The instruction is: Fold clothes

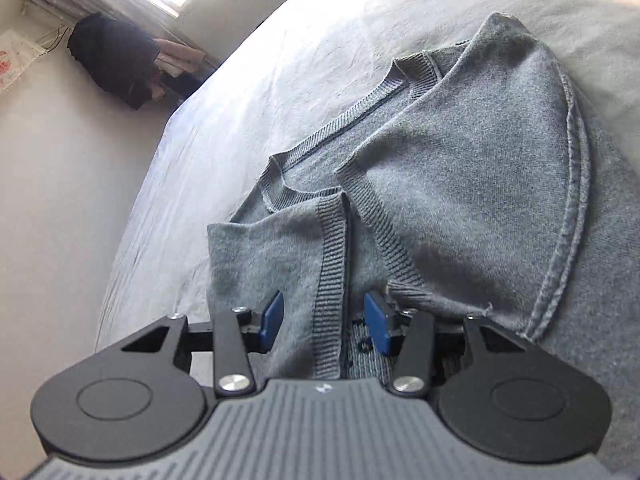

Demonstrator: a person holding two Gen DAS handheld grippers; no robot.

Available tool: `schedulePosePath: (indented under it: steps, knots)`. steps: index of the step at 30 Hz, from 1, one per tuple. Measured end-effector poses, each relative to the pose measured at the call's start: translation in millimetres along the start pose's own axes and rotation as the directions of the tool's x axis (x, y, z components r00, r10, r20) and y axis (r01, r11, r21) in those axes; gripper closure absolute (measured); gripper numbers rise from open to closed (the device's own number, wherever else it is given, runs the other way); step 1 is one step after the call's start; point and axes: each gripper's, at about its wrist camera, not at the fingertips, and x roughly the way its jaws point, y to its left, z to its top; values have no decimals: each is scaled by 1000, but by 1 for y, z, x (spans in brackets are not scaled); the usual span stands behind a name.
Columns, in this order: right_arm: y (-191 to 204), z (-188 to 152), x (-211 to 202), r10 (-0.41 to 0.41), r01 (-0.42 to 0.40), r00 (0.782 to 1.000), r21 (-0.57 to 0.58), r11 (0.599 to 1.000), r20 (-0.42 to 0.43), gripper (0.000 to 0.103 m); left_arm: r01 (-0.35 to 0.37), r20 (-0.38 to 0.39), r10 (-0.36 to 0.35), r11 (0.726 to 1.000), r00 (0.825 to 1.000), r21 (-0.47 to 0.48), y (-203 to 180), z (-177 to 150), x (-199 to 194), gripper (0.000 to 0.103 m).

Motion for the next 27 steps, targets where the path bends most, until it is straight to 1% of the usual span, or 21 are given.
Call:
schedulePosePath:
  steps: [3,5,6,7,8,9,10,12,14,16,17,19,21,22,23,26,27]
  knots:
    - [0,11,17,16,-17,999,19,1000,29,57,4,2,-4,1000,1000,-3,1,0,1,86]
    - [2,13,17,17,-18,999,11,1000,48,61,7,8,-7,1000,1000,2,0,-1,2,86]
    - [4,16,20,10,-10,998,1,1000,60,65,10,10,-10,1000,1000,7,0,-2,2,86]
    - [6,19,23,3,-2,997,-10,1000,72,75,12,10,-13,1000,1000,11,0,-2,3,86]
    - [9,20,24,-15,18,996,-32,999,90,83,15,11,-15,1000,1000,15,-1,-3,3,86]
    - [11,21,24,-33,39,994,-54,998,108,98,16,10,-17,1000,1000,19,-1,-3,3,86]
    - [15,21,21,-42,56,989,-97,994,144,98,17,10,-17,1000,1000,24,-2,-3,4,86]
    - [26,19,14,-31,77,973,-196,978,228,98,16,9,-16,999,1000,32,-3,-3,4,86]
    - [34,16,12,-37,114,961,-268,957,275,98,17,7,-17,999,1000,36,-2,-3,4,86]
    - [38,15,17,-65,153,960,-316,936,273,98,18,6,-18,999,1000,39,-2,-3,4,86]
    - [38,16,25,-98,189,958,-337,922,271,98,18,5,-18,999,1000,40,-2,-3,4,86]
    - [36,15,33,-132,223,957,-365,904,257,98,21,4,-21,999,1000,40,-2,-2,4,86]
    - [33,17,43,-152,229,962,-371,900,225,97,26,3,-26,999,1000,40,-2,-1,3,86]
    - [31,16,39,-155,228,964,-367,902,218,94,29,3,-29,999,1000,40,-2,-1,2,86]
    - [32,16,35,-151,221,965,-361,906,213,89,31,4,-31,999,1000,39,-2,0,1,86]
    - [32,15,21,-133,189,974,-341,921,182,86,34,7,-34,999,999,35,-2,1,0,86]
    - [33,14,15,-127,179,977,-336,925,171,76,35,7,-35,999,999,33,-2,2,0,86]
